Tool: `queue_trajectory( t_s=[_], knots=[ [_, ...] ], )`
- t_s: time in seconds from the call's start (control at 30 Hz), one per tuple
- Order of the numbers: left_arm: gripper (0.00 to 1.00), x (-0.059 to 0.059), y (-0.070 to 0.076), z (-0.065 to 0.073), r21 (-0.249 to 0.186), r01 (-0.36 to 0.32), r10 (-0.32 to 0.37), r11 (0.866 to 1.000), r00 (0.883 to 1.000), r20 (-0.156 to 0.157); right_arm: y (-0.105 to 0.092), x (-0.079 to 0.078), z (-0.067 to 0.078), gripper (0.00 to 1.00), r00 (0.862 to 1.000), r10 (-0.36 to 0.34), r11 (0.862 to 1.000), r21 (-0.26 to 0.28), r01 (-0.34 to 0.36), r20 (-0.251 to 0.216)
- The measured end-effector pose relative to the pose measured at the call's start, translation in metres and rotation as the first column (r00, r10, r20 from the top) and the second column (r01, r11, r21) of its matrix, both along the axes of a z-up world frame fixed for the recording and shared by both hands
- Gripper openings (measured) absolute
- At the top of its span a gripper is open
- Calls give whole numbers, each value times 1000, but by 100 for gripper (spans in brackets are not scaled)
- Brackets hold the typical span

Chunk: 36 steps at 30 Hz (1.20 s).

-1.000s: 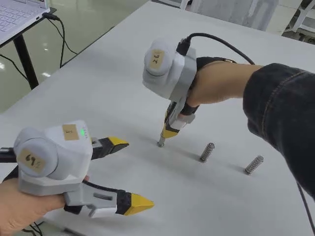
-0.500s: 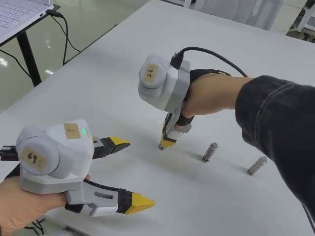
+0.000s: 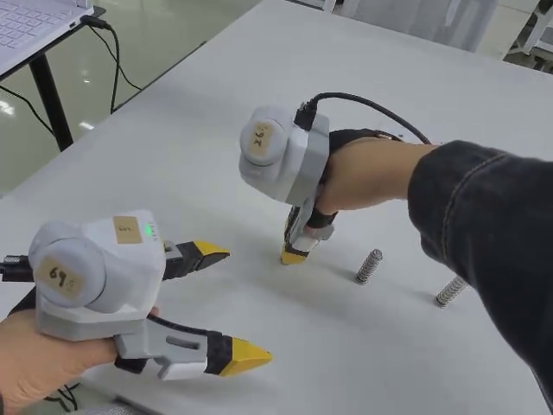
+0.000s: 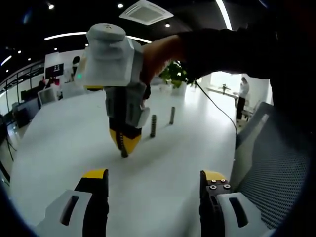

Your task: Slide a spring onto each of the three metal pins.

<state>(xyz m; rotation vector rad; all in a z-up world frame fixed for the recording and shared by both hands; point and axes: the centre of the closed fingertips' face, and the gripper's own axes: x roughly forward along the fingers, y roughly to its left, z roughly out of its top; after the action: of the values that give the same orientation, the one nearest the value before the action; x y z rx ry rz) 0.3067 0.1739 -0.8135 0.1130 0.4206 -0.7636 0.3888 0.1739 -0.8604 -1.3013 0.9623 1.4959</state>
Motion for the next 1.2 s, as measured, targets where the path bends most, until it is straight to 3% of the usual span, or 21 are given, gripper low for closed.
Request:
queue_trajectory(
  t_s=[0.53, 1.2],
  knots=[
    [71, 0, -1, 0, 6, -2, 2, 1000, 1000, -6, -4, 2, 2, 27, 1000, -16, 999, 29, 16, -9],
    [71, 2, -6, 1, 24, 20, -20, 1000, 1000, -11, -43, 3, 9, 46, 990, -133, 987, 90, 137, -42]
  ],
)
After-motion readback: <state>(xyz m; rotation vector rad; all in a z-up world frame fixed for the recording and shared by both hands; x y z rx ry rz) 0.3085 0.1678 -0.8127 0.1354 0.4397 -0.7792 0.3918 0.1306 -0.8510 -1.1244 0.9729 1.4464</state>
